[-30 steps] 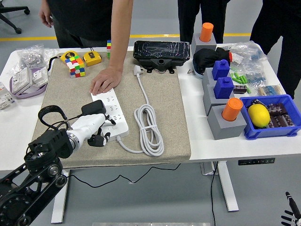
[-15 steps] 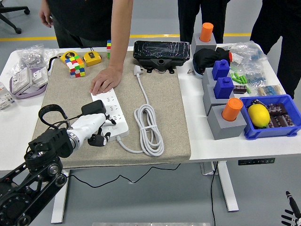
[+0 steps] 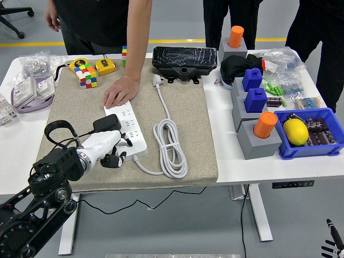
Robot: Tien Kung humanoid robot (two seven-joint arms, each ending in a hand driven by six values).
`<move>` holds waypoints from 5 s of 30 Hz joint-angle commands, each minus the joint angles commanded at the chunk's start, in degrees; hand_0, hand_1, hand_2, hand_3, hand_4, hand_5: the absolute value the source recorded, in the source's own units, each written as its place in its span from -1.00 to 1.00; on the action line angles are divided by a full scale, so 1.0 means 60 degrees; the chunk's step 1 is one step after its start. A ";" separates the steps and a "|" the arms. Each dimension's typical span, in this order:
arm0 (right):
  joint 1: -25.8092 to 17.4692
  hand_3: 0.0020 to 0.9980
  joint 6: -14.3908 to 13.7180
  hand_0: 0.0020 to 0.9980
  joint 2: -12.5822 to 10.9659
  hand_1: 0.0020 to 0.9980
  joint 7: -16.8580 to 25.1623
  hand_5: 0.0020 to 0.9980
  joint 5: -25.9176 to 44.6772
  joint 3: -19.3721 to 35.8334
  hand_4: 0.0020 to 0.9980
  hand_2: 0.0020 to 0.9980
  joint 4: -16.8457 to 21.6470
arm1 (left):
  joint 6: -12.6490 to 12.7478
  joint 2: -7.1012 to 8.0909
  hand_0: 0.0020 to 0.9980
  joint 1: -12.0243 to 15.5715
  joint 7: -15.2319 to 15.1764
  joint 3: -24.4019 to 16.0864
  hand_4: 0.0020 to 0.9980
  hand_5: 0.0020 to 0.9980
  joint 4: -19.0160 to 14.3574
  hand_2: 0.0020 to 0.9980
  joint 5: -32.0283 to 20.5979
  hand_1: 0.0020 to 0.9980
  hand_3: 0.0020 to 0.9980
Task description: Pick up the plug,place it near the board,insert it into the board,press the button
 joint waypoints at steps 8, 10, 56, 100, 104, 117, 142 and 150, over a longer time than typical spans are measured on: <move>-0.0032 0.62 -0.0004 0.60 -0.0006 0.51 -0.0011 1.00 -0.0032 0.0018 1.00 0.49 0.0000 | 0.0087 -0.0024 -0.70 0.0051 -0.0042 0.0038 -0.07 -1.00 0.0101 -0.77 0.0014 -1.00 0.37; -0.0029 0.62 -0.0004 0.60 -0.0007 0.51 -0.0008 1.00 -0.0030 0.0010 1.00 0.49 0.0000 | 0.0100 -0.0023 -0.70 0.0053 -0.0053 0.0047 -0.09 -1.00 0.0103 -0.77 0.0012 -1.00 0.39; -0.0009 0.62 0.0011 0.60 0.0024 0.51 -0.0018 1.00 0.0004 -0.0020 1.00 0.49 0.0000 | 0.2727 -0.0184 -0.22 -0.0347 -0.2175 -0.1021 0.34 -0.95 -0.0425 0.02 -0.1406 -0.03 0.53; 0.0048 0.62 0.0021 0.59 -0.0030 0.48 -0.0061 1.00 0.0030 -0.0120 1.00 0.48 0.0000 | 0.3446 -0.0470 0.51 -0.1514 -0.2902 -0.0667 1.00 -0.53 0.3945 0.50 -0.0778 0.57 0.61; 0.0050 0.62 0.0025 0.59 -0.0031 0.48 -0.0059 1.00 0.0037 -0.0120 1.00 0.48 0.0000 | 0.3514 -0.0483 0.51 -0.1524 -0.2931 -0.0637 1.00 -0.53 0.4091 0.50 -0.0728 0.57 0.61; 0.0056 0.62 0.0024 0.60 -0.0026 0.48 -0.0052 1.00 0.0028 -0.0080 1.00 0.48 0.0000 | 0.3738 -0.0516 0.30 -0.1528 -0.2844 -0.0736 1.00 -0.56 0.4303 0.40 -0.0715 0.37 0.52; 0.0023 0.62 0.0020 0.60 -0.0009 0.48 -0.0033 1.00 0.0006 -0.0005 1.00 0.48 0.0000 | 0.3944 -0.0549 -0.08 -0.1487 -0.2709 -0.0809 1.00 -0.71 0.4425 0.16 -0.0227 0.15 0.13; 0.0005 0.62 0.0009 0.60 -0.0015 0.48 -0.0039 1.00 0.0027 -0.0039 1.00 0.48 0.0000 | 0.3922 -0.0543 -0.16 -0.1420 -0.2673 -0.0716 1.00 -0.90 0.4455 0.13 -0.0095 0.09 0.10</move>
